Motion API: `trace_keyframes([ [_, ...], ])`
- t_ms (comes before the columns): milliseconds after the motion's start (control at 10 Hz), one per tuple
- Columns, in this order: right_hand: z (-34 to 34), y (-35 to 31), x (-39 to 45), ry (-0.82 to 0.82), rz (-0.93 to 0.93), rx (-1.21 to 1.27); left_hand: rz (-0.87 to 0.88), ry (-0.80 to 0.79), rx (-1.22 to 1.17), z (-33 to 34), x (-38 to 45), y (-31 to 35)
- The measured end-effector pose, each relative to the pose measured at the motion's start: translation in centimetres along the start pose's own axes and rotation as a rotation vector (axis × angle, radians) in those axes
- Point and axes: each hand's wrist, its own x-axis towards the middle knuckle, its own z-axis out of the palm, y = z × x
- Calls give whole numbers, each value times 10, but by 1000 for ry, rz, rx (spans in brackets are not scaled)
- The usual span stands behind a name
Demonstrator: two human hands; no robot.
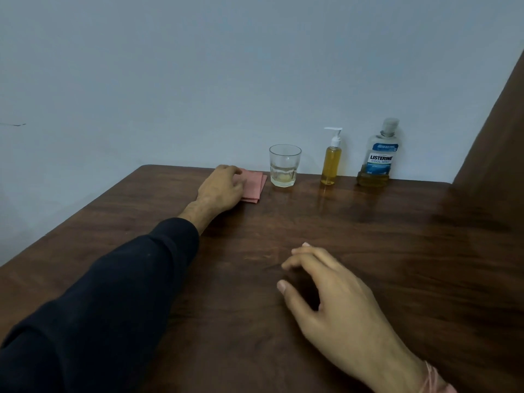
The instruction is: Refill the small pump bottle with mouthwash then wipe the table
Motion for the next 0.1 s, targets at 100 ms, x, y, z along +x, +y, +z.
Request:
trace_keyframes([
  [100,-3,1,3,22,32,-26,17,-10,13,-2,-14,2],
])
